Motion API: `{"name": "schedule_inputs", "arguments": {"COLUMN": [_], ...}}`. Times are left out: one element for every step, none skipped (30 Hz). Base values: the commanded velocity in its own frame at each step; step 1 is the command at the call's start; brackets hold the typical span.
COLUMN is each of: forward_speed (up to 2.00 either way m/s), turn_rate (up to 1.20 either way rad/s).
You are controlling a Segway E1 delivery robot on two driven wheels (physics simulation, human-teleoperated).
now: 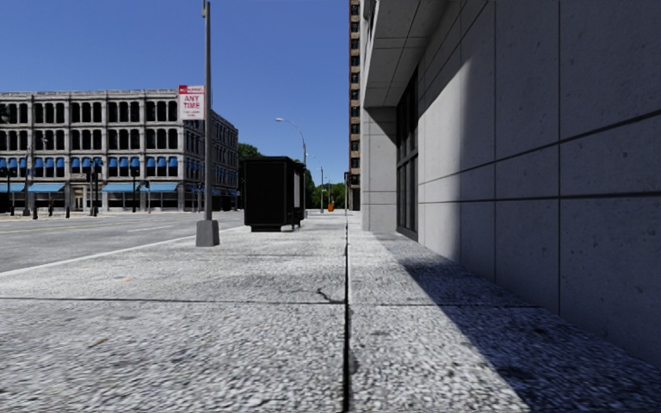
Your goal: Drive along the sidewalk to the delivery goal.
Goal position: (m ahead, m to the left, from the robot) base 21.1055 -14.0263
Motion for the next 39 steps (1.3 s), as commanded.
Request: {"name": "schedule_inputs", "arguments": {"forward_speed": [2.00,2.00,2.00,2.00,2.00,2.00,2.00,2.00,2.00,2.00,2.00,2.00,2.00,2.00,2.00,2.00,2.00,2.00,2.00,2.00,2.00,2.00,2.00,2.00,2.00,2.00,2.00,2.00,2.00,2.00,2.00,2.00,2.00,2.00,2.00,2.00,2.00,2.00,2.00], "turn_rate": [0.00,0.00,0.00,0.00,0.00,0.00,0.00,0.00,0.00,0.00,0.00,0.00,0.00,0.00,0.00,0.00,0.00,0.00,0.00,0.00,0.00,0.00,0.00,0.00,0.00,0.00,0.00,0.00,0.00,0.00,0.00,0.00,0.00,0.00,0.00,0.00,0.00,0.00,0.00]}}
